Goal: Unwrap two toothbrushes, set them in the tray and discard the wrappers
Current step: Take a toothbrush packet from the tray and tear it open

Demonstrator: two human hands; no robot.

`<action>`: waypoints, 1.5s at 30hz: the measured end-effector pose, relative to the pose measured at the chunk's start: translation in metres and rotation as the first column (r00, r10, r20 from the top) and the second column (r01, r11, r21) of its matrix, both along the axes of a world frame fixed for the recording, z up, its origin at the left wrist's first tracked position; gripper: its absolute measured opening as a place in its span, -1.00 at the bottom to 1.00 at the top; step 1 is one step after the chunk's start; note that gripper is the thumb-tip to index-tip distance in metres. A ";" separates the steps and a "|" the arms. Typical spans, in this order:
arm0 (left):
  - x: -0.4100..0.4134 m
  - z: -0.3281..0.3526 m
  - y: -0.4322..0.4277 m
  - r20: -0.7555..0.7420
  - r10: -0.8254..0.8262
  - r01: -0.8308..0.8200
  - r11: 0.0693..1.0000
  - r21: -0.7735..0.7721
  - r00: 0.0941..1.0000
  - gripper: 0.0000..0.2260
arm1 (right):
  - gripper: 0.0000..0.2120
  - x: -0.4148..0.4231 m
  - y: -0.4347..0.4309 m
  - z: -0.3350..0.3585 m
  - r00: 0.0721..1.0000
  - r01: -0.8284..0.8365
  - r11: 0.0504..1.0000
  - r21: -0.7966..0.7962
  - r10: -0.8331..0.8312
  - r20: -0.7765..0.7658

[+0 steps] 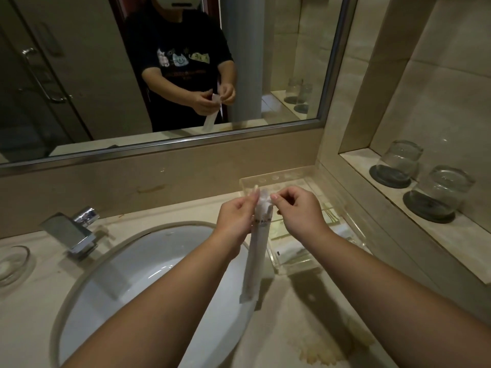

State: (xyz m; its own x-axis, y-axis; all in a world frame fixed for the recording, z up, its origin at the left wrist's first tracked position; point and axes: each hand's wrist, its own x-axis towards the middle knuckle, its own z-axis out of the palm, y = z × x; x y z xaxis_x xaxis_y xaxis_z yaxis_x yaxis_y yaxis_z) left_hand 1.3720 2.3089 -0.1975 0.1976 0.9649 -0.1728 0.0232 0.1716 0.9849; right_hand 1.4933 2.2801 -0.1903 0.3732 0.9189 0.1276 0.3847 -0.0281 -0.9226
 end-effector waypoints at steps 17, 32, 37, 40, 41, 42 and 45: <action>0.010 -0.003 -0.005 0.169 0.216 -0.201 0.975 -0.098 0.962 -0.76 | -0.73 -0.025 0.004 -0.003 0.922 0.064 0.997 0.037 -0.045 -0.384; 0.029 0.006 -0.014 0.338 0.435 -0.281 0.864 -0.417 0.835 -0.84 | -0.71 -0.047 0.002 -0.015 0.680 0.335 0.942 0.014 -0.231 -0.696; 0.034 0.015 -0.012 0.398 0.519 -0.234 0.783 -0.576 0.757 -0.83 | -0.73 -0.045 0.002 -0.012 0.670 0.381 0.924 0.027 -0.256 -0.697; 0.036 0.018 -0.010 0.410 0.531 -0.212 0.765 -0.608 0.742 -0.81 | -0.76 -0.045 0.002 -0.010 0.662 0.391 0.920 0.023 -0.264 -0.701; 0.036 0.019 -0.010 0.401 0.538 -0.224 0.762 -0.608 0.742 -0.80 | -0.76 -0.045 0.002 -0.009 0.661 0.389 0.921 0.021 -0.263 -0.703; 0.036 0.019 -0.009 0.385 0.544 -0.249 0.763 -0.597 0.746 -0.79 | -0.76 -0.045 0.001 -0.008 0.680 0.387 0.922 0.028 -0.264 -0.684; 0.034 0.017 -0.007 0.299 0.548 -0.360 0.786 -0.502 0.781 -0.76 | -0.76 -0.045 -0.004 -0.009 0.867 0.342 0.936 0.082 -0.280 -0.412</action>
